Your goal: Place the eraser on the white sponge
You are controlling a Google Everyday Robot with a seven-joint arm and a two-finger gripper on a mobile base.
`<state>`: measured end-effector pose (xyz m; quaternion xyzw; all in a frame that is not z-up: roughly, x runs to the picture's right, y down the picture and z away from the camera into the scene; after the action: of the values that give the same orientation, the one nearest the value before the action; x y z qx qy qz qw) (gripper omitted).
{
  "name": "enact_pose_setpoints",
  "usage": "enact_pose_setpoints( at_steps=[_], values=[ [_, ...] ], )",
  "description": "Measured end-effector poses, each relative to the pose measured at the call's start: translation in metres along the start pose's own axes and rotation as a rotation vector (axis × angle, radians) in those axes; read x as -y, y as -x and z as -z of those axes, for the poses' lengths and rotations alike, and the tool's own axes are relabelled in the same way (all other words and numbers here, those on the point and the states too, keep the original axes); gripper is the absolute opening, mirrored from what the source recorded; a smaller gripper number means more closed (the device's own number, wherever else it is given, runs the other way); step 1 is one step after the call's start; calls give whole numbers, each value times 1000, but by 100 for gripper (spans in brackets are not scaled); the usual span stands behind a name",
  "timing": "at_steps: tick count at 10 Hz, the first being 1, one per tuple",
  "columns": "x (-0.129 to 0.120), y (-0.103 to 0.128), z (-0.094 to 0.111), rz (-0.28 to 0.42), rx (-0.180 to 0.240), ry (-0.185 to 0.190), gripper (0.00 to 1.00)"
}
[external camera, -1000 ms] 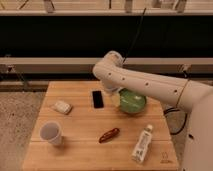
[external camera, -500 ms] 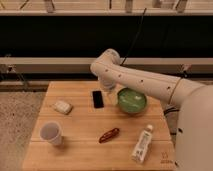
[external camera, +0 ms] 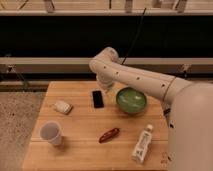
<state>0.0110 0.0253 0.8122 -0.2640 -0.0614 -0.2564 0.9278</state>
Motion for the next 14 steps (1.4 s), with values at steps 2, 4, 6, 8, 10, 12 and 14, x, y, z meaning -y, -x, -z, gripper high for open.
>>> enact_pose_setpoints(
  at_steps=[2,4,6,8,10,12,14],
  values=[
    [4,1,-6,9,6,7,80],
    [11,7,-13,34,13,15,80],
    [15,9,-18,48,17,21,80],
    [18,8,-25,66,18,33,80],
    [22,10,-29,87,21,39,80],
    [23,8,-35,92,23,51,80],
    [26,14,-43,105,36,60,80]
  ],
)
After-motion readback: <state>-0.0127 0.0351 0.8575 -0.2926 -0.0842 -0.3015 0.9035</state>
